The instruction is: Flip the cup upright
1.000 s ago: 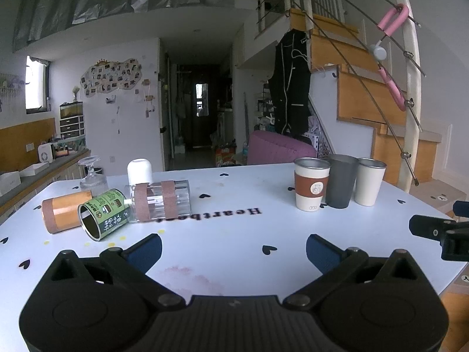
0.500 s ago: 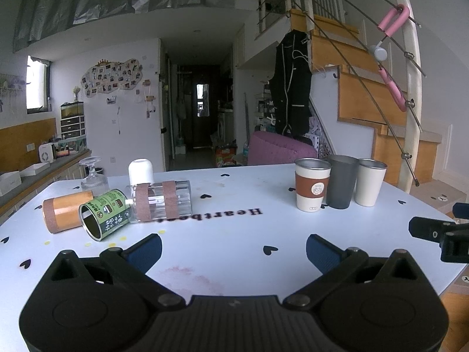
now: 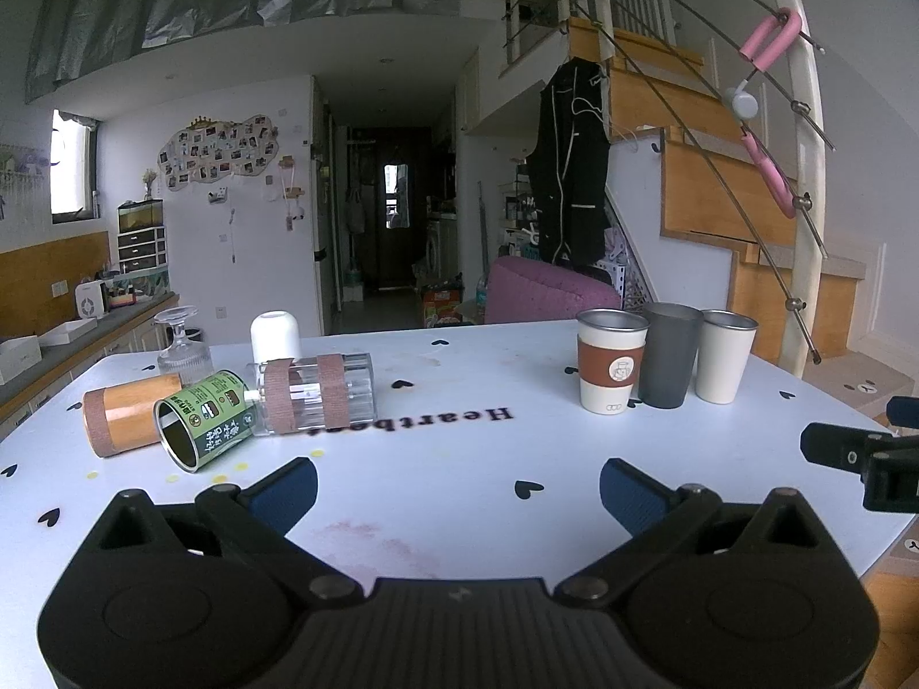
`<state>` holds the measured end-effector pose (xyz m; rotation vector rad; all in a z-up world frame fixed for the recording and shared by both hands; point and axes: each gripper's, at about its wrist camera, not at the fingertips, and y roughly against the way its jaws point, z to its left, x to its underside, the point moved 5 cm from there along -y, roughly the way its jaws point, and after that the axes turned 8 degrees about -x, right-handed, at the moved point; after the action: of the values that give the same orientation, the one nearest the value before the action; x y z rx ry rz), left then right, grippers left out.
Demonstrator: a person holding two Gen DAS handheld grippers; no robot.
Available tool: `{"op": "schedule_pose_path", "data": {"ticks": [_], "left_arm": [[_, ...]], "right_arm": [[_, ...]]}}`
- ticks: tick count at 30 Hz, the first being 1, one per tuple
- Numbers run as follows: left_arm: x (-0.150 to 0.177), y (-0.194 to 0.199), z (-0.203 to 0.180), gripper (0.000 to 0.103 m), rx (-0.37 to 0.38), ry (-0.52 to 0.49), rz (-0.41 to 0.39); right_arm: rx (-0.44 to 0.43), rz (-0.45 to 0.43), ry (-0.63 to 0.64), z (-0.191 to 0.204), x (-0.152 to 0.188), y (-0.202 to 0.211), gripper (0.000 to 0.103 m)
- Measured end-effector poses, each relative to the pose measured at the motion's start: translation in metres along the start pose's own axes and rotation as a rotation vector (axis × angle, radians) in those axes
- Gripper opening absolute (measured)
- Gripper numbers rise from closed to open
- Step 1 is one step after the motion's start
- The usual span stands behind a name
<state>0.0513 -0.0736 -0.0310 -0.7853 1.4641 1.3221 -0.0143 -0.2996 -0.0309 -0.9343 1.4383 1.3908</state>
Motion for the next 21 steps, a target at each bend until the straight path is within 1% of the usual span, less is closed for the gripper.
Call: {"op": "schedule_pose_path", "data": {"ticks": [21], "left_arm": [[-0.0006,0.0003,-0.0014,0.103,0.002,-0.004,0.0]], "right_arm": [[0.004,0.002,-0.005,-0.0026,0.0004,0.0001,0.103]]}}
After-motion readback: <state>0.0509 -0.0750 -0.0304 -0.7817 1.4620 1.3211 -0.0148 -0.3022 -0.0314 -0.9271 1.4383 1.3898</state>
